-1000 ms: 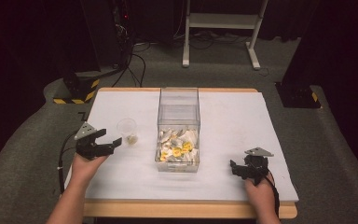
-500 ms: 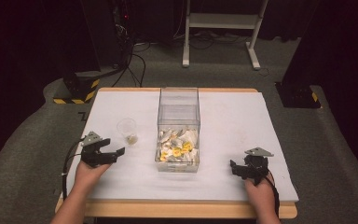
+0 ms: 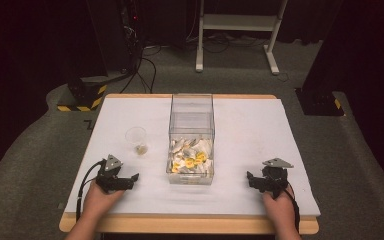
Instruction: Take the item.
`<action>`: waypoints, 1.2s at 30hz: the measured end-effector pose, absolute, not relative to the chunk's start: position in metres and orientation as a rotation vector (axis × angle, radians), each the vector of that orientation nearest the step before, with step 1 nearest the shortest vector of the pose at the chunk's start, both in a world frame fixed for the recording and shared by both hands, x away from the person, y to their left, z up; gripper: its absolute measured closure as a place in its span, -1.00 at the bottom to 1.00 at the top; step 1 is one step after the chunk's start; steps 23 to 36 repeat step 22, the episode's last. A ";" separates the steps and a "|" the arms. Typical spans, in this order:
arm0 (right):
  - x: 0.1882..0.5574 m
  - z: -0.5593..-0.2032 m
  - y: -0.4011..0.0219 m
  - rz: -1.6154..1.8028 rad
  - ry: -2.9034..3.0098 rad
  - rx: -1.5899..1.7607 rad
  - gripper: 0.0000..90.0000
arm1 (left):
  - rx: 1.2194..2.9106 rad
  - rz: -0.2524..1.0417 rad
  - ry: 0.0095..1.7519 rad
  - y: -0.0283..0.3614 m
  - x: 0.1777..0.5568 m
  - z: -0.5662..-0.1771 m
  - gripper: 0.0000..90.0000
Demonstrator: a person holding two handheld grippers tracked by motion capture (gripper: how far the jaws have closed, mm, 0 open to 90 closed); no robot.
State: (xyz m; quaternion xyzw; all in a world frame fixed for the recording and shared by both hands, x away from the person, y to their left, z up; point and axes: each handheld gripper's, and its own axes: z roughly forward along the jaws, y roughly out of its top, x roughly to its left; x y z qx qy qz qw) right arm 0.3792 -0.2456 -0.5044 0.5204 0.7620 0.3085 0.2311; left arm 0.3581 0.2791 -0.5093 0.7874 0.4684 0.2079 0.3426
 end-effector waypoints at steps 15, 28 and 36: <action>0.379 -0.505 -0.245 0.847 2.094 1.426 -0.71 | 2.047 0.539 1.218 0.279 0.358 -0.509 -0.69; 0.379 -0.505 -0.245 0.847 2.093 1.426 -0.71 | 2.047 0.540 1.218 0.279 0.358 -0.509 -0.69; 0.379 -0.505 -0.245 0.847 2.093 1.426 -0.71 | 2.047 0.540 1.218 0.279 0.358 -0.509 -0.69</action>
